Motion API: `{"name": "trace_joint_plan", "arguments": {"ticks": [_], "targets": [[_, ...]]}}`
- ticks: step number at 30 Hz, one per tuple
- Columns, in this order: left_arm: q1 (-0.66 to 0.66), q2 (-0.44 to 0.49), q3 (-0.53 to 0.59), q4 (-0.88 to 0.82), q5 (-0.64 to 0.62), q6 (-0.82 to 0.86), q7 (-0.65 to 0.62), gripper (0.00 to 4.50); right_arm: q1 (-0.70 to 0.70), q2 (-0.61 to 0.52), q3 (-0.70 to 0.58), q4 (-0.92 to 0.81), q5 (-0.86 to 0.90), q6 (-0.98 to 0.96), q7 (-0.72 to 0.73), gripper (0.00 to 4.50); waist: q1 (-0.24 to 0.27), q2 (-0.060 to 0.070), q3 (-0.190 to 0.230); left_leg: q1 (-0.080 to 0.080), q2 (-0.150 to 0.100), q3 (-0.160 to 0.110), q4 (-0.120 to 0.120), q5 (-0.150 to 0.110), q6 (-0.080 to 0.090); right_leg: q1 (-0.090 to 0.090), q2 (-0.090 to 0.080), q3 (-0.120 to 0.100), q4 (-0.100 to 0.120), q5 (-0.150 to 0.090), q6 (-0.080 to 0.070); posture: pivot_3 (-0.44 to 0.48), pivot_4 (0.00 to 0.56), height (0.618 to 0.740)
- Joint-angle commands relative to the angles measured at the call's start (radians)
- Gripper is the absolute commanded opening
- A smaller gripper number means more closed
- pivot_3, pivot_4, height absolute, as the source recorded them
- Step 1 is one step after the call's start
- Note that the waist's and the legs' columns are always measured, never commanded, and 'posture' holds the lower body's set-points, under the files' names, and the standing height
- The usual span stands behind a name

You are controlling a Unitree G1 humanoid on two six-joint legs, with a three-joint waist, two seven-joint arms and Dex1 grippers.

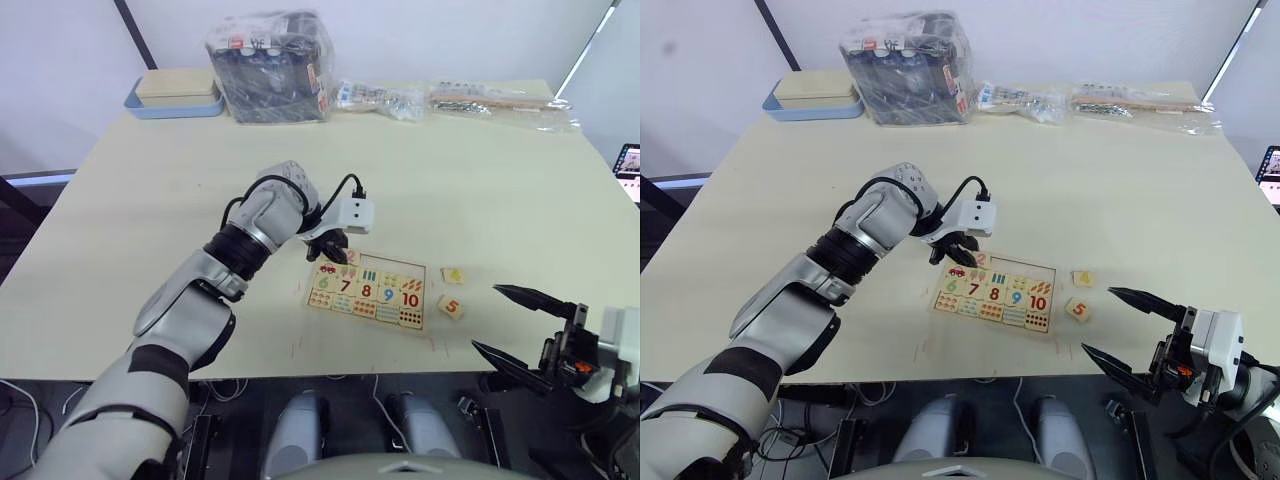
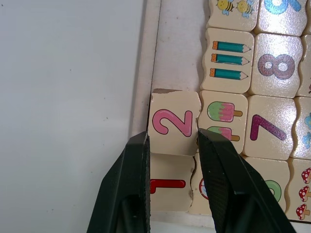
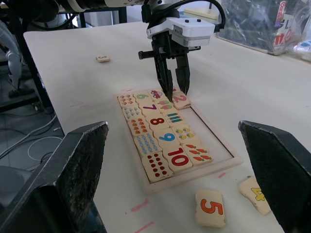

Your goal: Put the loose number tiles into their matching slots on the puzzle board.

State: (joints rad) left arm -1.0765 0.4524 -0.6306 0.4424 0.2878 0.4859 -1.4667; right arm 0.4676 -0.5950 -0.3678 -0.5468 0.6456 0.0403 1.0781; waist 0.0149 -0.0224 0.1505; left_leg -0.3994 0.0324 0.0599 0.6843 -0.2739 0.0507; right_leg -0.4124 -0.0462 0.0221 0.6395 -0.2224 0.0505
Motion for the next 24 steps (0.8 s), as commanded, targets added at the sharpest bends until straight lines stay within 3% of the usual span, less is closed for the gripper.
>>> {"name": "trace_joint_plan", "arguments": {"ticks": [1,24], "targets": [[-0.027,-0.004,-0.002,-0.014,0.008,-0.007,-0.011,0.96,0.006,0.001,-0.005,-0.025,0.007,-0.016,-0.005,4.5,0.0,0.0,0.0,0.0,0.0,0.0,0.0,0.0,0.0,0.0,0.0,0.0,0.0,0.0,0.0,0.0,0.15,0.74],[-0.021,-0.01,-0.001,-0.017,0.011,-0.004,-0.02,0.96,0.02,0.006,0.0,-0.03,0.002,-0.022,-0.01,4.5,0.0,0.0,0.0,0.0,0.0,0.0,0.0,0.0,0.0,0.0,0.0,0.0,0.0,0.0,0.0,0.0,0.15,0.74]]}}
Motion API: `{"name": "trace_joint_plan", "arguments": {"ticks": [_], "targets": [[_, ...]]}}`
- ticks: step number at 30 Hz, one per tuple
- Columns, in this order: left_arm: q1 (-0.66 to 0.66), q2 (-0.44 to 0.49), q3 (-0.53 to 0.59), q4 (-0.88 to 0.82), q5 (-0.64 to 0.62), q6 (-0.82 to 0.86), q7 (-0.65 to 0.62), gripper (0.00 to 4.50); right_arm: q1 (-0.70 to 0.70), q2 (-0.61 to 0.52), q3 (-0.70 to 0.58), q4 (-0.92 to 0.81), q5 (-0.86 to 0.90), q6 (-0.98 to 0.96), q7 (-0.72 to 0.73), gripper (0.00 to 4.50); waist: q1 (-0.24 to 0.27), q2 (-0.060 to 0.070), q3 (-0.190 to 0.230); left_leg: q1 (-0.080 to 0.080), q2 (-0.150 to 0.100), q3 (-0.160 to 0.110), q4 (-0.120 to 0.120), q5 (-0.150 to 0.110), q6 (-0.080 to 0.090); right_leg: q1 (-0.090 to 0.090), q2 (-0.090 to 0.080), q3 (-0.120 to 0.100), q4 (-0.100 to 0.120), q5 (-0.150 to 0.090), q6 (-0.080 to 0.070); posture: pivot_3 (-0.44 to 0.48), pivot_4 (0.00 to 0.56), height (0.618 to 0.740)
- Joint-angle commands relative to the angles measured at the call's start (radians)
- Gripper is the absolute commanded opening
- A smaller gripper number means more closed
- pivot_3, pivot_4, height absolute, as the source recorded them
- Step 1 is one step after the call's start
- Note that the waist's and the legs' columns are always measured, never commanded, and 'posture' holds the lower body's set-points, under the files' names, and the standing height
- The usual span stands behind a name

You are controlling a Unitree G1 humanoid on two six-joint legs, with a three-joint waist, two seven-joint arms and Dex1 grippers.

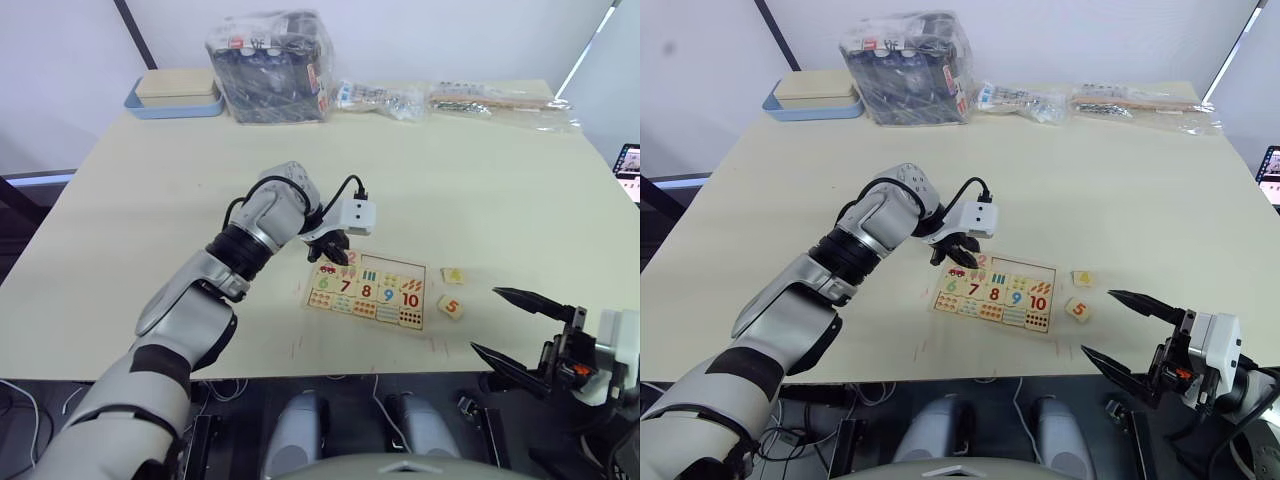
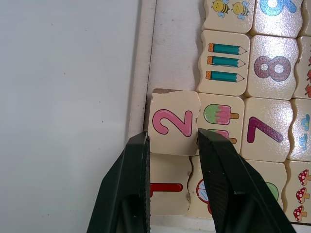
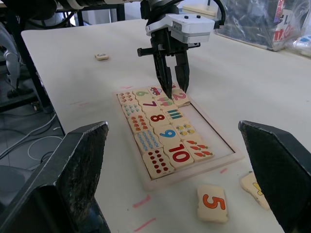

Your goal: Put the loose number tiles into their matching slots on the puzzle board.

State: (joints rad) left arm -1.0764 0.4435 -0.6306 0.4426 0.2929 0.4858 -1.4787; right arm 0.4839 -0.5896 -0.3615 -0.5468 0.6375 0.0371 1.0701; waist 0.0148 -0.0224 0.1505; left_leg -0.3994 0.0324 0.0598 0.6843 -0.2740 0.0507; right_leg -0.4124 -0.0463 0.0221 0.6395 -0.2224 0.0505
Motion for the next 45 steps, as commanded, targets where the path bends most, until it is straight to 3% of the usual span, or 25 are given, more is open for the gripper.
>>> {"name": "trace_joint_plan", "arguments": {"ticks": [1,10,17,24,29,37,40,43,44,45], "targets": [[-0.02,-0.001,-0.002,-0.019,0.006,-0.002,-0.008,0.96,0.005,0.0,-0.007,-0.03,0.011,-0.019,-0.001,4.5,0.0,0.0,0.0,0.0,0.0,0.0,0.0,0.0,0.0,0.0,0.0,0.0,0.0,0.0,0.0,0.0,0.15,0.74],[-0.019,-0.003,0.002,-0.02,0.004,-0.002,-0.004,0.96,0.0,-0.002,-0.004,-0.029,0.012,-0.015,-0.002,4.5,0.0,0.0,0.0,0.0,0.0,0.0,0.0,0.0,0.0,0.0,0.0,0.0,0.0,0.0,0.0,0.0,0.15,0.74],[-0.03,0.001,0.027,-0.024,-0.016,0.017,-0.008,4.29,-0.003,-0.001,0.0,-0.026,0.011,-0.014,-0.002,4.5,0.0,0.0,0.0,0.0,0.0,0.0,0.0,0.0,0.0,0.0,0.0,0.0,0.0,0.0,0.0,0.0,0.15,0.74],[-0.083,0.035,0.169,-0.023,-0.159,0.125,-0.052,4.29,-0.013,-0.002,0.01,-0.023,0.009,-0.013,-0.002,4.5,-0.001,0.0,0.0,0.0,0.0,0.0,0.0,0.0,0.0,0.0,0.0,0.0,0.0,0.0,0.0,0.0,0.15,0.74],[-0.059,0.053,0.32,-0.027,-0.266,0.096,0.034,4.29,-0.033,-0.009,0.017,-0.006,0.011,-0.013,0.003,4.5,-0.001,0.0,0.0,0.0,0.0,-0.001,0.0,0.0,0.0,0.0,0.0,0.0,0.0,0.0,0.0,0.0,0.15,0.74],[0.068,0.107,0.362,-0.076,-0.317,0.003,0.078,4.29,-0.091,-0.026,0.035,0.028,0.013,-0.001,0.02,4.5,-0.001,0.0,0.0,0.0,0.0,0.0,0.0,0.0,0.0,0.0,0.0,0.0,0.001,0.0,0.0,0.0,0.15,0.74],[0.123,0.111,0.363,-0.086,-0.326,-0.053,0.084,3.48,-0.109,-0.032,0.04,0.039,0.014,0.003,0.026,4.5,-0.001,0.0,0.0,0.001,0.0,0.0,0.0,0.0,0.0,0.0,0.0,0.0,0.001,0.0,0.001,0.0,0.15,0.74],[0.158,0.112,0.349,-0.074,-0.314,-0.113,0.092,2.08,-0.118,-0.038,0.043,0.045,0.015,0.004,0.028,4.5,0.003,0.0,0.0,0.0,0.0,0.0,0.0,0.0,0.0,0.0,0.0,0.0,0.001,0.001,0.002,0.0,0.15,0.74],[0.164,0.109,0.344,-0.07,-0.31,-0.127,0.094,1.87,-0.119,-0.039,0.043,0.046,0.015,0.005,0.028,4.5,0.003,0.0,0.0,0.0,0.0,0.0,0.001,0.0,0.0,0.0,0.0,0.0,0.001,0.001,0.002,0.0,0.15,0.74],[0.168,0.106,0.34,-0.066,-0.307,-0.139,0.096,1.28,-0.12,-0.04,0.043,0.046,0.016,0.005,0.029,4.5,0.002,0.0,0.0,0.0,0.0,0.0,0.001,0.0,0.0,0.0,0.0,0.0,0.001,0.001,0.002,0.0,0.15,0.74]]}}
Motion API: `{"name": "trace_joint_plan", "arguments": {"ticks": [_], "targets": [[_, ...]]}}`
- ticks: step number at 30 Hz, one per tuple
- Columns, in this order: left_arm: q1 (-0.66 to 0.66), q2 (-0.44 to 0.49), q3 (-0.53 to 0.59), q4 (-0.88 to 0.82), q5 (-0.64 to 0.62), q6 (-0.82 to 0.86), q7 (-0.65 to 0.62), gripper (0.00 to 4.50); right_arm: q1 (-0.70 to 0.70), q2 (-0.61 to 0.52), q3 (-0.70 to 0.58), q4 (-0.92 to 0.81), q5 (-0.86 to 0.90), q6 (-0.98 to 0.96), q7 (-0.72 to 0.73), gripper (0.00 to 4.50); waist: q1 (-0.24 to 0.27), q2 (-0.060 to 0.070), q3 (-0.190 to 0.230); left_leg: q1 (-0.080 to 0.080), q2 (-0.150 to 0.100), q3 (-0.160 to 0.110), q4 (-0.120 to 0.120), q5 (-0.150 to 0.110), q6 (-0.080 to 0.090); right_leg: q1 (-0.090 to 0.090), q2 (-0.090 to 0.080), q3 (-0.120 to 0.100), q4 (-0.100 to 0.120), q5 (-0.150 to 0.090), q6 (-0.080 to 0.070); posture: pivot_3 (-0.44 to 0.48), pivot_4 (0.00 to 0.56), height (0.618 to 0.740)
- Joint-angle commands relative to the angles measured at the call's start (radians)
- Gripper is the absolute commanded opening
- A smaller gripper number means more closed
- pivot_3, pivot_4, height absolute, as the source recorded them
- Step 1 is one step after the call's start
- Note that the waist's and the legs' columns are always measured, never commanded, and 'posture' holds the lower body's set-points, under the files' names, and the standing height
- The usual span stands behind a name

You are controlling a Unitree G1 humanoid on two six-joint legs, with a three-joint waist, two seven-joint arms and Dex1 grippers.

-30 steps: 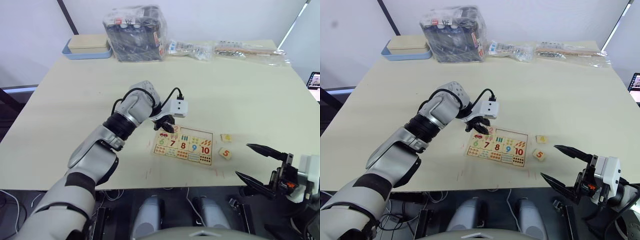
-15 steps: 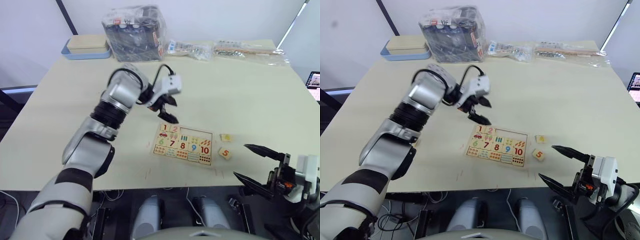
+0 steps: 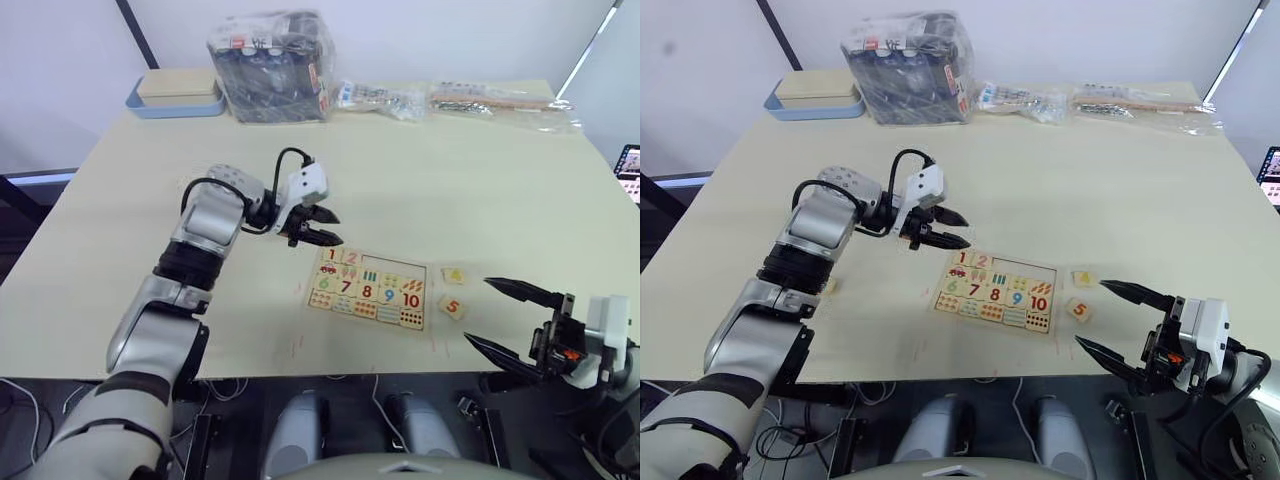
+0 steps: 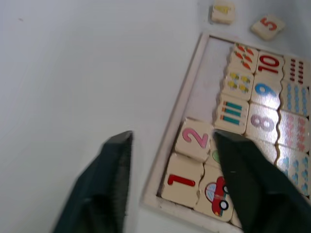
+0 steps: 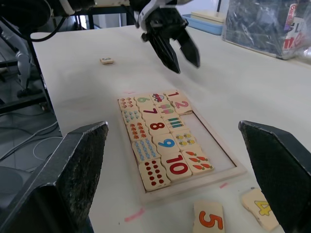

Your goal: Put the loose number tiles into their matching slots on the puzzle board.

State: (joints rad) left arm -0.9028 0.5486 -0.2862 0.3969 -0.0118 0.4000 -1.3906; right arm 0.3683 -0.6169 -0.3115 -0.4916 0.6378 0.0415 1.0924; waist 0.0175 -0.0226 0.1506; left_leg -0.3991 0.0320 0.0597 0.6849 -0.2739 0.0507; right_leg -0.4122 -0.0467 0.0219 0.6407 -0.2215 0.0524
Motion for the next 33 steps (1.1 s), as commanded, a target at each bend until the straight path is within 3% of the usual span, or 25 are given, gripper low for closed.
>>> {"name": "trace_joint_plan", "arguments": {"ticks": [1,3,33], "targets": [[-0.004,-0.003,-0.007,-0.015,0.0,-0.064,0.011,0.94,-0.005,-0.013,-0.007,-0.01,0.015,0.002,0.006,4.5,-0.001,0.0,0.0,0.0,0.0,0.0,0.0,0.0,0.0,0.0,0.0,0.0,0.0,0.0,0.0,0.0,0.15,0.74],[-0.006,-0.012,-0.013,-0.004,0.005,-0.077,0.015,0.05,-0.004,-0.014,-0.008,-0.012,0.015,0.003,0.005,4.5,-0.001,0.0,0.0,0.0,0.0,0.0,0.0,0.0,0.0,0.0,0.0,0.0,0.0,0.0,0.0,0.0,0.15,0.74],[-0.02,-0.018,-0.101,0.068,0.096,-0.179,-0.021,0.05,0.043,-0.004,-0.02,-0.052,0.017,0.004,-0.021,4.5,-0.002,0.0,0.0,0.0,0.0,0.0,0.0,0.0,0.0,0.0,0.0,0.0,0.0,0.001,0.002,0.0,0.15,0.74]]}}
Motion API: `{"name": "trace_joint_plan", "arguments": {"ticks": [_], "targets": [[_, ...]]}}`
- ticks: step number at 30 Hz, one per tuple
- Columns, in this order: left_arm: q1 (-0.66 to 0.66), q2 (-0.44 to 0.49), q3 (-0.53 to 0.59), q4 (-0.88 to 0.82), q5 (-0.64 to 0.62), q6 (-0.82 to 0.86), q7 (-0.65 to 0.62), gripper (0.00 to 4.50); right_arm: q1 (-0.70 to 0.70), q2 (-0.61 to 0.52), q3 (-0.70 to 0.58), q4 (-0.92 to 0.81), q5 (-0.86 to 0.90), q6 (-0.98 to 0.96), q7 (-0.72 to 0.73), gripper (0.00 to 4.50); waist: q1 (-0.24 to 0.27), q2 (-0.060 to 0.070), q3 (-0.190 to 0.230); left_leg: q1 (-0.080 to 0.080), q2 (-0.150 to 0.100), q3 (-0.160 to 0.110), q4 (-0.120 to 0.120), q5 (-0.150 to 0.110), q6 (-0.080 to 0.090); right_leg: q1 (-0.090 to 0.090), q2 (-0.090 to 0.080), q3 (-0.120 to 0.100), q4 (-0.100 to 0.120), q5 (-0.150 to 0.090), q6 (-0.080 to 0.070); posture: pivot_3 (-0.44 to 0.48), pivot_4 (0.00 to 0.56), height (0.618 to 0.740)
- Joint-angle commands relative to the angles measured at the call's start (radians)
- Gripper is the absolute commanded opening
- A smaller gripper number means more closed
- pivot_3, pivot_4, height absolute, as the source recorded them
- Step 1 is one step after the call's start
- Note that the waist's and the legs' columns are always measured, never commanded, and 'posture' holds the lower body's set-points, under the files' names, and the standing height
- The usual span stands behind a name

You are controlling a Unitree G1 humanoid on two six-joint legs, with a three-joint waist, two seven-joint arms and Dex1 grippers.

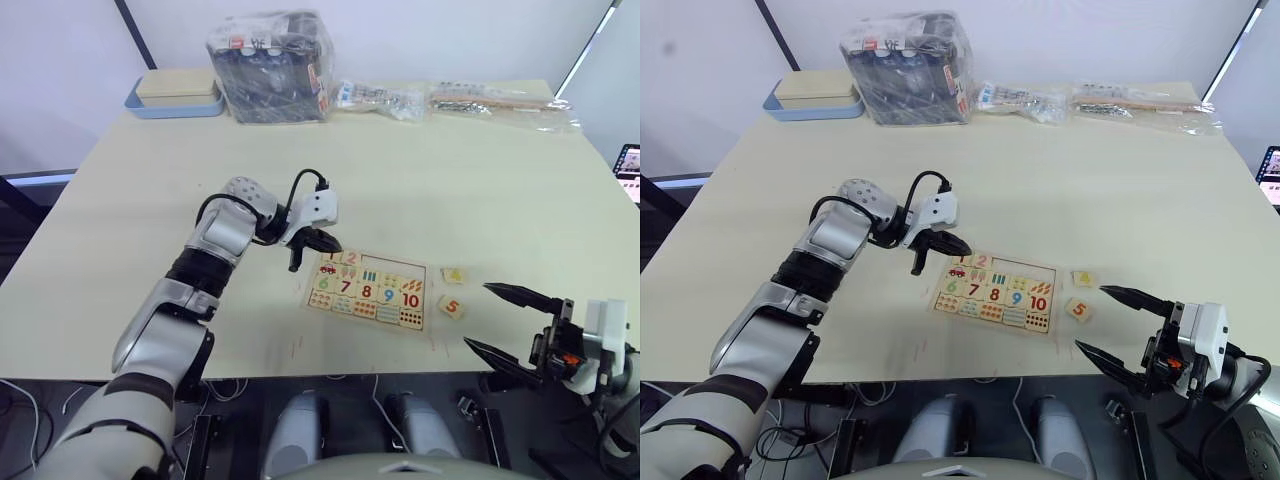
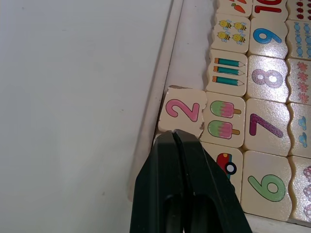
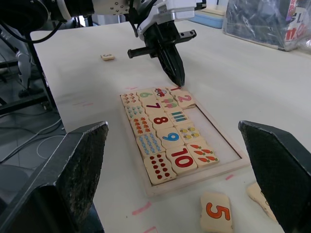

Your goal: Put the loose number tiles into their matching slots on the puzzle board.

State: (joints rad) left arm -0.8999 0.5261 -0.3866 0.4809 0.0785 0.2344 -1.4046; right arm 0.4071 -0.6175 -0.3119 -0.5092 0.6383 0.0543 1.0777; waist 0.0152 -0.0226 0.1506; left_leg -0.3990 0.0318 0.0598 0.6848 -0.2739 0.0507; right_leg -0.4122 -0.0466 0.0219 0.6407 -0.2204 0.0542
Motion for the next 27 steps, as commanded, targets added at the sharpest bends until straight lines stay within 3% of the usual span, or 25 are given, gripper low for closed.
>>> {"name": "trace_joint_plan", "arguments": {"ticks": [1,27], "targets": [[-0.023,0.005,-0.003,-0.014,0.006,-0.014,-0.006,0.05,0.005,-0.003,-0.019,-0.034,0.016,-0.009,-0.006,4.5,0.0,0.0,0.0,0.0,0.0,0.0,0.0,0.0,0.0,0.0,0.0,0.0,0.0,0.0,0.0,0.0,0.15,0.74],[-0.034,-0.007,-0.02,-0.003,0.026,-0.024,-0.016,0.05,0.017,0.006,-0.014,-0.033,0.01,-0.022,-0.012,4.5,0.0,0.0,0.0,0.0,0.0,0.0,0.0,0.0,0.0,0.0,0.0,0.0,0.0,0.0,0.0,0.0,0.15,0.74]]}}
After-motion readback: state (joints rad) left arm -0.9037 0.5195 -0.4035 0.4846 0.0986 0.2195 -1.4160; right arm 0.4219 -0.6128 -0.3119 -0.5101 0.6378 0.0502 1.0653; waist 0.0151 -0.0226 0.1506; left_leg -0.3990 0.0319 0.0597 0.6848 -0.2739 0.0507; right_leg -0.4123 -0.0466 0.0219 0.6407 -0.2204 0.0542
